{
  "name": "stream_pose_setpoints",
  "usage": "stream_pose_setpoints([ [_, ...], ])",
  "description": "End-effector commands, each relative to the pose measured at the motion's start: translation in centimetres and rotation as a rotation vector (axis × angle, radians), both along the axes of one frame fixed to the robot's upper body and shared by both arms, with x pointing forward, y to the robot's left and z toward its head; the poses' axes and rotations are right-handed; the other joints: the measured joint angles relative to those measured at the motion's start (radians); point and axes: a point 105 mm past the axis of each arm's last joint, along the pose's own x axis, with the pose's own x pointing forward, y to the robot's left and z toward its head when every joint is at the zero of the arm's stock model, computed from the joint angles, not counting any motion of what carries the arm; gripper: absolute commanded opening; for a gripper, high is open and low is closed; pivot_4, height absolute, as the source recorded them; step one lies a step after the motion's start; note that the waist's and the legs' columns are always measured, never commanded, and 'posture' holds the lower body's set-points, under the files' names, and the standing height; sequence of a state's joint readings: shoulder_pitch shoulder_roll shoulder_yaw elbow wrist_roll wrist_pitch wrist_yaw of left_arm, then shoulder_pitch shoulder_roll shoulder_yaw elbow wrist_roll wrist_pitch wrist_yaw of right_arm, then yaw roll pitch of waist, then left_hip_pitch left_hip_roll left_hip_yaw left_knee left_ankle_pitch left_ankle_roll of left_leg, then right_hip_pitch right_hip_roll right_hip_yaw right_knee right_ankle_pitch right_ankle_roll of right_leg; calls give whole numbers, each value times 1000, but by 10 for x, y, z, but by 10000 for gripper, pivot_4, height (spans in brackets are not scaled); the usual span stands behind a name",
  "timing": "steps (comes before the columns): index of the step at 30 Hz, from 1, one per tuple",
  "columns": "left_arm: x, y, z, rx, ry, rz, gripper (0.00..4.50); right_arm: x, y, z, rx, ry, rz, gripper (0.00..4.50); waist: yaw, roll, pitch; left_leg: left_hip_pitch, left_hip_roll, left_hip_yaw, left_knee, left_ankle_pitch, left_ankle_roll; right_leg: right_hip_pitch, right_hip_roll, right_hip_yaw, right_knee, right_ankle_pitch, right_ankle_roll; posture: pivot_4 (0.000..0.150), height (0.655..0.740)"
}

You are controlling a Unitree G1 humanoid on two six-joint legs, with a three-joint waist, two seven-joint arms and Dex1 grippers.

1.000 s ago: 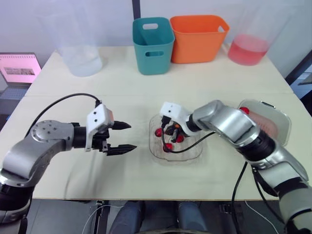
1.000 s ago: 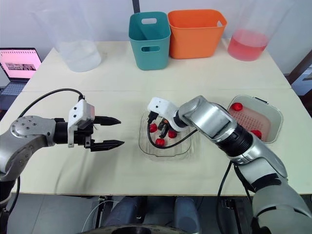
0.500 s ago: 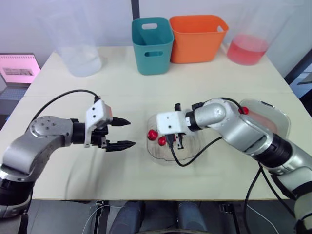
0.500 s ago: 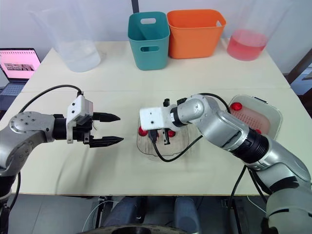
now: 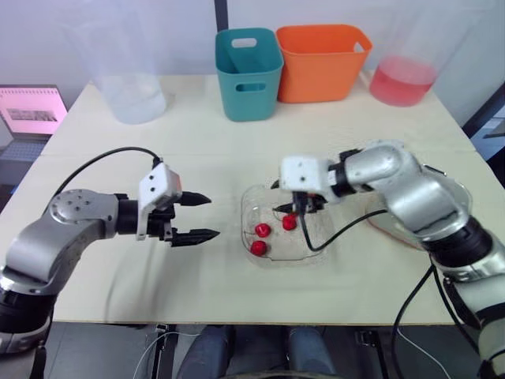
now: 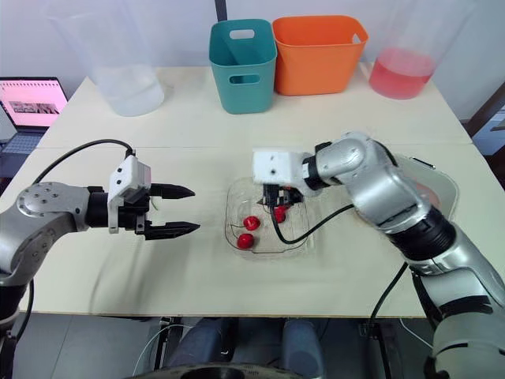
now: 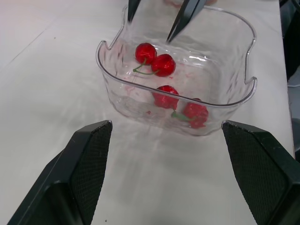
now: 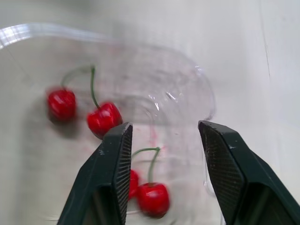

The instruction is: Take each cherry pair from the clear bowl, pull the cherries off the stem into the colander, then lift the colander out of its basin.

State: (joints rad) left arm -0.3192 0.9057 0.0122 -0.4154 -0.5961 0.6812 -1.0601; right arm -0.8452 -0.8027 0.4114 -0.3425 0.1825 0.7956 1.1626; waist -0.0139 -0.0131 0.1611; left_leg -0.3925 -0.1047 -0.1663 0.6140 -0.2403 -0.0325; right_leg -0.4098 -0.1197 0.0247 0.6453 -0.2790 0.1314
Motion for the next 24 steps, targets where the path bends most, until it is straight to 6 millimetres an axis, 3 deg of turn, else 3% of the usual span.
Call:
stream_pose_setpoints([
  [1,-2,6,8,35,-30,-13,39608,-14,-1,0,23,69,4,24659,0,0,0,0,0,0,0,0,0,0,0,0,0,0,0,1500,7400],
  [10,-11,9,8,69,15,-49,39608,-10,16,-42,-37,81,47,24659,-4,0,0,0,0,1,0,0,1,0,0,0,0,0,0,1500,7400],
  [24,-20,6,8,64,35,-46,39608,4,28,-66,-109,60,80,24659,-4,0,0,0,0,0,0,1,-1,0,0,0,0,0,0,1500,7400],
])
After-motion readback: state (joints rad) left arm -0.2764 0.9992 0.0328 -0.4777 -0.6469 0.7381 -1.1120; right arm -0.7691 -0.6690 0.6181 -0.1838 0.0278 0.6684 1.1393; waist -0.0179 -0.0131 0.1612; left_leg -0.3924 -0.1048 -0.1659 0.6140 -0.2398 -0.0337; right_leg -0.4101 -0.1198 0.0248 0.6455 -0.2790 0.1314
